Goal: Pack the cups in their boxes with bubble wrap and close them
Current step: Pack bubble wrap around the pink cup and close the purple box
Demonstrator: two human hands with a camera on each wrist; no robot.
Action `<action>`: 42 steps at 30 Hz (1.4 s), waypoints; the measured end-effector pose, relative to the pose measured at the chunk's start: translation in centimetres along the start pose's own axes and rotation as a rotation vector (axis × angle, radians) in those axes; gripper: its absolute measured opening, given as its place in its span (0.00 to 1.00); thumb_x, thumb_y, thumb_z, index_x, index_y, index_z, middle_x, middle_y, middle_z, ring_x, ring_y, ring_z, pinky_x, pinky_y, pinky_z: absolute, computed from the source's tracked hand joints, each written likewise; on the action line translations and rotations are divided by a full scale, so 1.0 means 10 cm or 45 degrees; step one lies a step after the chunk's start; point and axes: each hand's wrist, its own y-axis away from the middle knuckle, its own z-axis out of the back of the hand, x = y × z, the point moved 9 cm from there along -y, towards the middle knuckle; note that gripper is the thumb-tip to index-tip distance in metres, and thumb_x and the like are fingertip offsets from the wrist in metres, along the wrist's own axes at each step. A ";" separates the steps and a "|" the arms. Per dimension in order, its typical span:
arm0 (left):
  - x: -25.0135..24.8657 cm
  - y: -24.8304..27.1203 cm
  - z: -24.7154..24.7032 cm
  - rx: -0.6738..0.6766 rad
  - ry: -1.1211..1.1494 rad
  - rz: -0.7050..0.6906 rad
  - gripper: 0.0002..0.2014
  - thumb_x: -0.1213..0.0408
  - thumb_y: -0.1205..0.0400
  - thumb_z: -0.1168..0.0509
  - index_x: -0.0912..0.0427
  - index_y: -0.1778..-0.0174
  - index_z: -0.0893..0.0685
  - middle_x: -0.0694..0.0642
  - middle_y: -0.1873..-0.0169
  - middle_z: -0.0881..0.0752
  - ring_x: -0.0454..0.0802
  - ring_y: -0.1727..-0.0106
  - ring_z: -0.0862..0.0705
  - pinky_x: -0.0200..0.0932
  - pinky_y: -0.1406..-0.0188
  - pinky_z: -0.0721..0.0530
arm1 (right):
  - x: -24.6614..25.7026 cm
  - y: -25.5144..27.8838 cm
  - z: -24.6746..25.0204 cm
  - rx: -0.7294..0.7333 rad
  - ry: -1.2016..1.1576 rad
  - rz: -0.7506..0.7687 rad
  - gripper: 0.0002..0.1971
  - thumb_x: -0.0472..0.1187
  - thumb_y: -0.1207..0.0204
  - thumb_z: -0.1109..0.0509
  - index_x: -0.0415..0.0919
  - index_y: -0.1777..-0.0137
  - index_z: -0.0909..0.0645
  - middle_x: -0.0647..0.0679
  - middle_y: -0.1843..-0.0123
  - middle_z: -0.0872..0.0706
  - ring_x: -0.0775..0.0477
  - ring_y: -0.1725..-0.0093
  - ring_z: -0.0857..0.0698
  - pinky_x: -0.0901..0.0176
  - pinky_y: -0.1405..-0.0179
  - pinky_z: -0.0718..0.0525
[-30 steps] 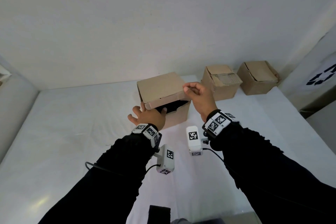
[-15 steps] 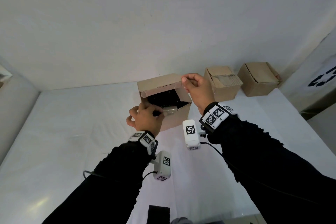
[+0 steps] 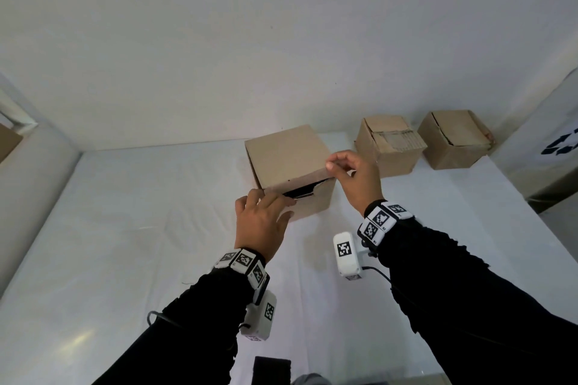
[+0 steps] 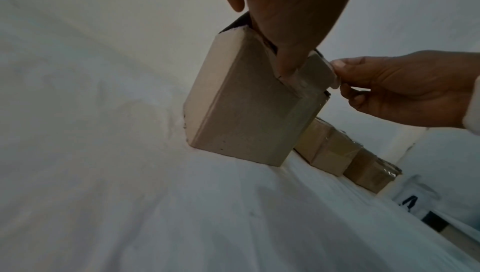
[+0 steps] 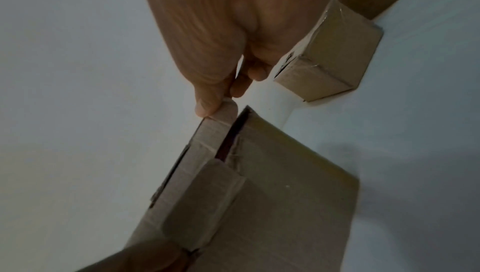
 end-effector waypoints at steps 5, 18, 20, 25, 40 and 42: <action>-0.04 0.05 0.08 -0.037 -0.138 -0.053 0.11 0.59 0.25 0.27 0.43 0.48 0.13 0.37 0.50 0.14 0.54 0.42 0.22 0.54 0.48 0.31 | -0.08 0.02 -0.01 0.022 0.027 0.019 0.04 0.35 0.25 0.25 0.44 0.53 0.13 0.51 0.57 0.09 0.54 0.54 0.11 0.61 0.50 0.14; 0.00 0.06 0.10 -0.119 -0.201 -0.123 0.09 0.62 0.22 0.29 0.43 0.51 0.13 0.35 0.53 0.15 0.53 0.41 0.23 0.57 0.45 0.34 | -0.16 0.07 -0.08 0.108 0.052 0.001 0.05 0.34 0.23 0.28 0.45 0.52 0.15 0.54 0.57 0.11 0.60 0.54 0.14 0.67 0.52 0.20; 0.02 0.05 0.10 -0.120 -0.180 -0.098 0.08 0.61 0.22 0.29 0.43 0.50 0.13 0.37 0.52 0.15 0.53 0.42 0.23 0.57 0.44 0.34 | -0.10 0.09 -0.07 0.056 0.131 0.065 0.05 0.34 0.22 0.28 0.46 0.52 0.15 0.58 0.56 0.13 0.62 0.56 0.16 0.70 0.54 0.22; 0.27 -0.02 0.09 -0.135 -0.063 0.082 0.12 0.61 0.25 0.27 0.46 0.46 0.14 0.47 0.47 0.18 0.54 0.46 0.22 0.50 0.48 0.31 | -0.16 0.15 -0.06 -0.020 0.272 0.072 0.07 0.36 0.25 0.26 0.49 0.52 0.13 0.50 0.48 0.21 0.56 0.54 0.19 0.77 0.52 0.24; 0.49 -0.11 -0.04 -0.018 0.196 0.169 0.12 0.53 0.20 0.38 0.47 0.46 0.12 0.48 0.43 0.19 0.51 0.50 0.21 0.40 0.60 0.22 | 0.09 0.40 -0.37 0.087 0.436 0.333 0.10 0.43 0.29 0.22 0.48 0.49 0.15 0.59 0.60 0.13 0.49 0.56 0.20 0.45 0.53 0.19; 0.52 -0.12 -0.05 -0.017 0.189 0.176 0.09 0.57 0.20 0.33 0.47 0.46 0.12 0.48 0.43 0.18 0.51 0.50 0.20 0.41 0.61 0.21 | 0.08 0.44 -0.38 0.098 0.458 0.354 0.08 0.42 0.29 0.21 0.48 0.51 0.14 0.59 0.60 0.13 0.52 0.55 0.21 0.46 0.54 0.19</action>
